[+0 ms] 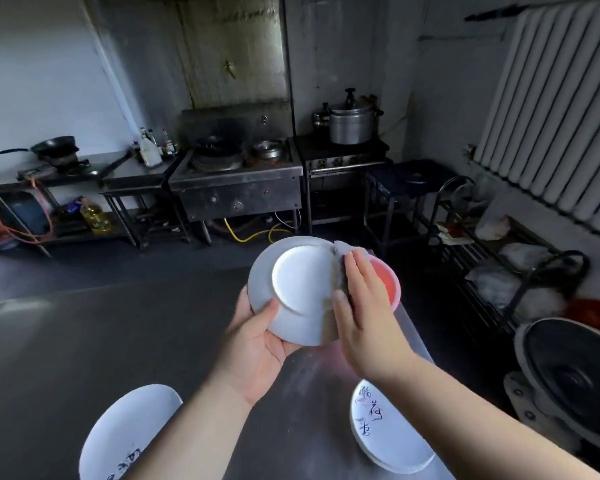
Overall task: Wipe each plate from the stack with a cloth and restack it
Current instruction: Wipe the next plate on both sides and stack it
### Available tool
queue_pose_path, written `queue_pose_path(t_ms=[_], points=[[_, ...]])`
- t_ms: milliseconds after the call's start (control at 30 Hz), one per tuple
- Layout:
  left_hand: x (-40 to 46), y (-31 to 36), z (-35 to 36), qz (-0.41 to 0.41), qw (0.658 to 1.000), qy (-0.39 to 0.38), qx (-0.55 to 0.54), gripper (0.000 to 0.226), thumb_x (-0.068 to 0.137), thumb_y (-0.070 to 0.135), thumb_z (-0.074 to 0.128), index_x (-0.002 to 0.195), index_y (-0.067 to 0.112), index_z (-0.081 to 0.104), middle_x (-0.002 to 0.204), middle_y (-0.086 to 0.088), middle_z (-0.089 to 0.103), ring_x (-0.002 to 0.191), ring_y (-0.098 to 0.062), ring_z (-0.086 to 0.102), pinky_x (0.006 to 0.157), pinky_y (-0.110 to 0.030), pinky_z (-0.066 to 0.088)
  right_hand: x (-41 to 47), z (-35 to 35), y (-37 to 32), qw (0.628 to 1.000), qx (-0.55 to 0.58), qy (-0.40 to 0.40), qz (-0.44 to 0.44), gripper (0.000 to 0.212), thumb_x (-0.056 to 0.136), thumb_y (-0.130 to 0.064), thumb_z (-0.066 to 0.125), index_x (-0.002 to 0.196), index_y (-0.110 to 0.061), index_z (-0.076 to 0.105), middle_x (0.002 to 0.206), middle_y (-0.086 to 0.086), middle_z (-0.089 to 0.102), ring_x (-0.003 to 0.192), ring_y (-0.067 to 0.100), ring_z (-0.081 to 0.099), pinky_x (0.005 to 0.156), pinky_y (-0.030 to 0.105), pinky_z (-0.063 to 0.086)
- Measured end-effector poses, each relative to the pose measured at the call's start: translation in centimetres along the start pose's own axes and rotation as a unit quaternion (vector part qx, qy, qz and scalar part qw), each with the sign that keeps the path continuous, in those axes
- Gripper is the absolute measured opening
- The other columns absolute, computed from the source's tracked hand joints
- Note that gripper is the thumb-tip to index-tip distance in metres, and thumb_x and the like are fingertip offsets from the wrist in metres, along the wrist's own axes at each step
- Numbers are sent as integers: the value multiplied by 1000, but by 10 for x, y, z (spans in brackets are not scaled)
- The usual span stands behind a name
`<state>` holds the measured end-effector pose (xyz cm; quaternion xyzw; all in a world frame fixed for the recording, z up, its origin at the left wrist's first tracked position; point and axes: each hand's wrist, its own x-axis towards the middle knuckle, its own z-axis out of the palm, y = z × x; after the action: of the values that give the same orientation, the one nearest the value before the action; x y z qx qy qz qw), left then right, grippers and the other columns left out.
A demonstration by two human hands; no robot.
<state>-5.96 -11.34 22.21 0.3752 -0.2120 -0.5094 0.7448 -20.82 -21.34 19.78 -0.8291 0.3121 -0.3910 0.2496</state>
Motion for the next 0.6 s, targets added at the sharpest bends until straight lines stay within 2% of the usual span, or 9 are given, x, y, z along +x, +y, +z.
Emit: queue_pose_path(t_ms=[67,100,167,233,300,367,433,500,600], points=[[-3,-22,10,16,999,30,-9,45,105,7,45,145,25,52,140,-9,67,123,-32,68,80,-46,63,-40,23,-4,998,-55,-31,11,74,111,-47,22,166,-5,-2,175,6,-7,162,30,-7,129,36,-3],[-4,-32,14,13,999,48,-9,43,106,6,44,143,26,53,139,-10,67,122,-33,68,84,-46,62,-54,31,-4,995,-84,-49,11,77,109,-54,12,164,-5,-10,174,9,-17,160,35,-19,129,46,-7],[-6,-48,23,-1,998,68,-5,40,107,6,44,140,27,53,137,-12,68,120,-35,69,88,-46,61,-58,32,6,992,-112,-47,20,77,108,-55,4,164,-1,-6,174,14,-13,160,37,-19,129,55,-5],[-6,-58,32,-1,998,57,-9,42,106,4,44,141,26,52,137,-12,68,116,-34,71,75,-43,63,-39,18,22,994,-91,-11,58,74,110,-51,11,165,-3,10,175,10,4,162,29,-7,130,53,4],[-3,-64,42,7,999,42,-23,45,105,3,43,145,24,48,139,-11,67,120,-33,69,74,-41,62,-21,1,41,992,-76,16,97,71,109,-51,15,166,-10,19,174,3,13,161,23,2,131,48,11],[-1,-71,49,8,999,35,-21,46,106,5,43,147,25,48,140,-10,67,123,-34,68,76,-41,62,-25,-6,50,992,-72,27,96,71,108,-53,15,167,-13,17,174,1,10,160,24,5,131,40,9],[-1,-82,54,-2,999,53,-11,42,106,6,43,142,27,51,138,-11,68,118,-34,70,73,-40,62,-51,-5,46,996,-68,20,58,70,110,-52,15,167,-12,9,175,1,-1,161,24,-5,129,33,-2],[-2,-97,55,-13,997,73,-18,38,107,5,43,138,25,54,135,-12,70,115,-33,72,72,-41,62,-83,-1,47,997,-77,-18,16,70,111,-51,14,167,-11,-1,175,3,-13,161,25,-18,129,35,-11],[-4,-121,52,-30,996,79,-22,42,104,4,48,140,23,53,138,-14,68,119,-35,70,80,-47,63,-95,-4,77,996,-79,-20,-22,67,113,-44,19,166,-5,7,176,7,0,163,28,-7,130,44,-4]])
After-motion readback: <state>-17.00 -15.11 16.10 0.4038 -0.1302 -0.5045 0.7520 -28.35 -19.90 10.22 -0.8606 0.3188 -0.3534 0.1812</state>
